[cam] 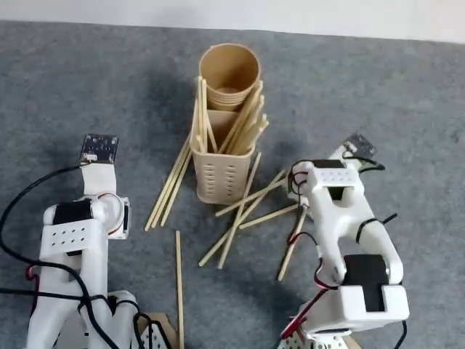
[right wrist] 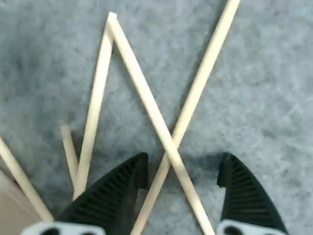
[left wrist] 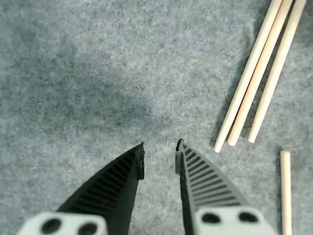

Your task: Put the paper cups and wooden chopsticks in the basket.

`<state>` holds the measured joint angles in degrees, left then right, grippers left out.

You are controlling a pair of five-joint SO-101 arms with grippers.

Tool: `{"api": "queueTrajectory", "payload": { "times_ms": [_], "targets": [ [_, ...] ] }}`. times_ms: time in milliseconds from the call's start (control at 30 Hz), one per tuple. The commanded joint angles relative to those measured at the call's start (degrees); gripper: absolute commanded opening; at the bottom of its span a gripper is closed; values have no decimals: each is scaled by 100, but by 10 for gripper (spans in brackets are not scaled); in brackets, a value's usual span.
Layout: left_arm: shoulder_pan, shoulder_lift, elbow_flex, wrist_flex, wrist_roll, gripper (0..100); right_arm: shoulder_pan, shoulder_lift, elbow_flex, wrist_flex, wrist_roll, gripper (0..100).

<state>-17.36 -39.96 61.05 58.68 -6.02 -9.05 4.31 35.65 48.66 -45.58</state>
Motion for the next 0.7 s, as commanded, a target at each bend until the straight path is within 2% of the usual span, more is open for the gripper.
{"api": "queueTrajectory", "payload": {
  "times_ms": [0,100,333,400,500,667],
  "targets": [
    [40,-127,-40,-26,35,141,75,593,-31,145,413,115],
    [40,-127,-40,-26,35,141,75,664,-532,338,1002,5],
    [48,-127,-48,-26,35,141,462,637,-831,980,1257,4],
    [48,-127,-48,-26,35,141,523,576,-1042,1042,1635,4],
    [48,-127,-48,-44,35,141,505,295,-1657,1552,2251,4],
    [48,-127,-40,-44,35,141,505,-532,-3415,2703,2796,4]
  ]
}}
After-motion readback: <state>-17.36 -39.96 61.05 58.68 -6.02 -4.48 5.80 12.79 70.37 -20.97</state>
